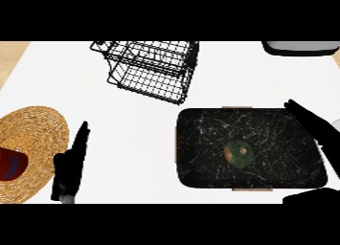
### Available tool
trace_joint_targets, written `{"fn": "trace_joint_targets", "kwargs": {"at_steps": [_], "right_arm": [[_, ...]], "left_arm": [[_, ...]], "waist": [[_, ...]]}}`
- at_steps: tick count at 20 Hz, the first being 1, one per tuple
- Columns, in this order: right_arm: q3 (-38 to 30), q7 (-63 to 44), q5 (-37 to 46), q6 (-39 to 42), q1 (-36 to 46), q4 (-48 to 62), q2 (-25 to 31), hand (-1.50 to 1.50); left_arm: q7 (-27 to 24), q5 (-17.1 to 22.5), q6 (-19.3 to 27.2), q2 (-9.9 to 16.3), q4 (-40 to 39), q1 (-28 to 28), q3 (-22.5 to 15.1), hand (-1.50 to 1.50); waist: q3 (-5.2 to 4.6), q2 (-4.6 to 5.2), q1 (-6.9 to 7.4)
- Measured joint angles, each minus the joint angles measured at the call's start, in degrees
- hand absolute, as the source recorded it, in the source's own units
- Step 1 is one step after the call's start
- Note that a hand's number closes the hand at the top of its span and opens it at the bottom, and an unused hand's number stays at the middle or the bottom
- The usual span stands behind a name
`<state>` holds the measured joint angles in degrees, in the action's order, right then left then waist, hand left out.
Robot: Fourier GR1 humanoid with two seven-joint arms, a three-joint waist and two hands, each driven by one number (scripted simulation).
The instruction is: Pick the squash from the tray and place it in the tiered basket
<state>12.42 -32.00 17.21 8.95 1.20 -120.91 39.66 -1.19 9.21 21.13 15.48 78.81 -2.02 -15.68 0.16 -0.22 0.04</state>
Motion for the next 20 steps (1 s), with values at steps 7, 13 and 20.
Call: {"fn": "trace_joint_targets", "kwargs": {"at_steps": [7, 13, 20], "right_arm": [[8.1, -7.8, 11.1, 3.5, 3.4, 2.4, -3.7, -1.5], [10.4, -10.1, 15.1, 7.6, 7.1, 7.5, -9.2, -1.5], [12.3, -14.4, 18.5, 13.0, 9.1, 7.9, -15.5, -1.5]], "left_arm": [[1.2, -0.9, -0.7, -0.3, 1.0, -0.4, 0.7, 0.0], [1.3, -2.5, -1.2, -1.7, 1.2, -0.7, 1.1, 0.0], [0.8, -3.9, -2.2, -3.0, 0.7, -0.9, 2.5, 0.0]], "waist": [[-0.05, 0.1, 0.29], [0.0, 0.08, 0.26], [0.01, 0.03, 0.11]]}}
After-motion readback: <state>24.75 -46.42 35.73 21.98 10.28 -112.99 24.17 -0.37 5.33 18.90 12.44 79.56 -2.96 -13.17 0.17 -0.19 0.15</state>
